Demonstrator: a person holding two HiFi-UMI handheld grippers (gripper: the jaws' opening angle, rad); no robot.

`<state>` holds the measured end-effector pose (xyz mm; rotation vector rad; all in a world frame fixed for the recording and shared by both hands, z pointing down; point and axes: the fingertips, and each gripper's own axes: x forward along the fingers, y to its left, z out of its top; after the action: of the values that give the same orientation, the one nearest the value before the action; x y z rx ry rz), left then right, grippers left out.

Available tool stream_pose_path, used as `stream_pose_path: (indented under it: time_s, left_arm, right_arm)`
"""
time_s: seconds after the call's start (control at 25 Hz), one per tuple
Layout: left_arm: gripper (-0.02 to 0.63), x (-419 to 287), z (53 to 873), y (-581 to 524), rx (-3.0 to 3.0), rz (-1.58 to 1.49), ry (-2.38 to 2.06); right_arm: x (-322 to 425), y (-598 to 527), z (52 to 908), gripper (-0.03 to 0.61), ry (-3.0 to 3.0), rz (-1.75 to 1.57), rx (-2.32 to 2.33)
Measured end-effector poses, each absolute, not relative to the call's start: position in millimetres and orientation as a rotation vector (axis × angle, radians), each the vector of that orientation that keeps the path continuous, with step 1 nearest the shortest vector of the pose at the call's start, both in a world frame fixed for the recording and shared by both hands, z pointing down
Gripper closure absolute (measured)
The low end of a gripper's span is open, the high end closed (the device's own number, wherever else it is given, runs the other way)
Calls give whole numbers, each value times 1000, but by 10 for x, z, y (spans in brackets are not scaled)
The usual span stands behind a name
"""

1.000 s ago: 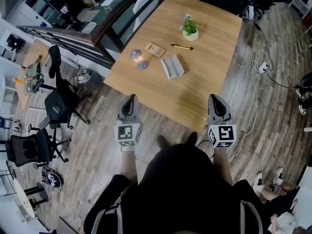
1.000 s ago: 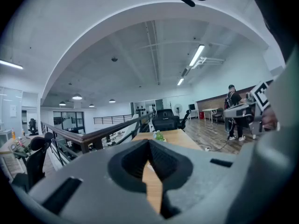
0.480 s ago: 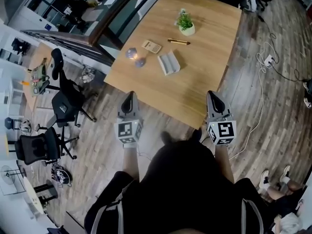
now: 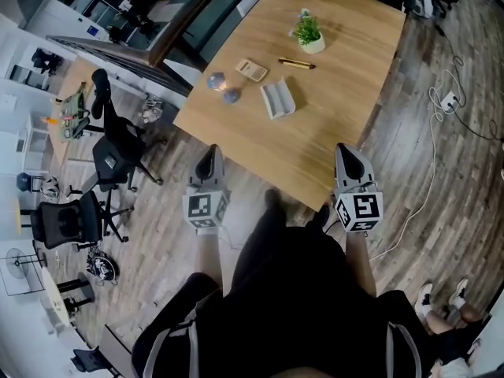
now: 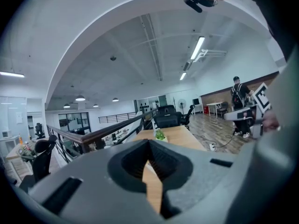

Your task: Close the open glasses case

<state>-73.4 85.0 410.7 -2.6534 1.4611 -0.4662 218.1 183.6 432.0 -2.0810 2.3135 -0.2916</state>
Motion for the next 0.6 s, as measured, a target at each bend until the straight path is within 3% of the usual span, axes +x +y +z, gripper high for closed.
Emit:
stream_pose_path:
  time_s: [0.6]
  left_arm:
    - [615, -918, 4422, -494, -2782, -404, 1333]
  right_arm:
    - [1834, 707, 4360, 565, 2350, -320, -2275]
